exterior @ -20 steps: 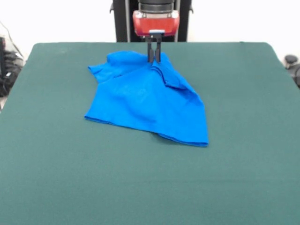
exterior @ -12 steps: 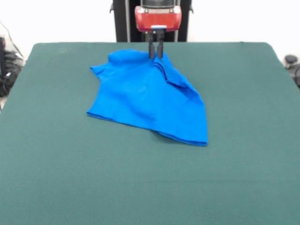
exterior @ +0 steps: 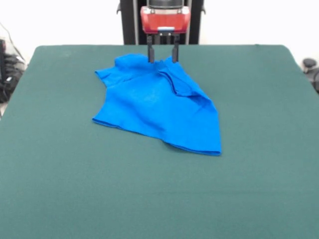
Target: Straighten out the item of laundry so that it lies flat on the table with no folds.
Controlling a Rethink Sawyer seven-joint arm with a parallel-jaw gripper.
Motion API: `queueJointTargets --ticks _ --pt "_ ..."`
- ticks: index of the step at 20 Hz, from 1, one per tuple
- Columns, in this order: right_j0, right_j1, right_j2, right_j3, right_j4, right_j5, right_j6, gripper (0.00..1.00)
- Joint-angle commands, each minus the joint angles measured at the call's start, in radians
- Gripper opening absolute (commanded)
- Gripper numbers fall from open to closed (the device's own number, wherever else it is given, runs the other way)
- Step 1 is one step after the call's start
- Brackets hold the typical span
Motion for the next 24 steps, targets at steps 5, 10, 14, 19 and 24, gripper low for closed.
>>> queueJointTargets --ticks 5,10,14,19,24 --pt "0.038 0.051 0.09 0.014 0.055 -0.033 0.198 1.0" --pt "0.069 0.061 0.068 -0.028 0.077 -0.008 0.193 1.0" --pt "0.091 0.061 0.057 -0.056 0.098 0.023 0.184 1.0" --pt "0.089 0.057 0.059 -0.064 0.108 0.04 0.168 1.0" --pt "0.086 0.072 0.059 -0.08 0.107 0.033 0.157 1.0"
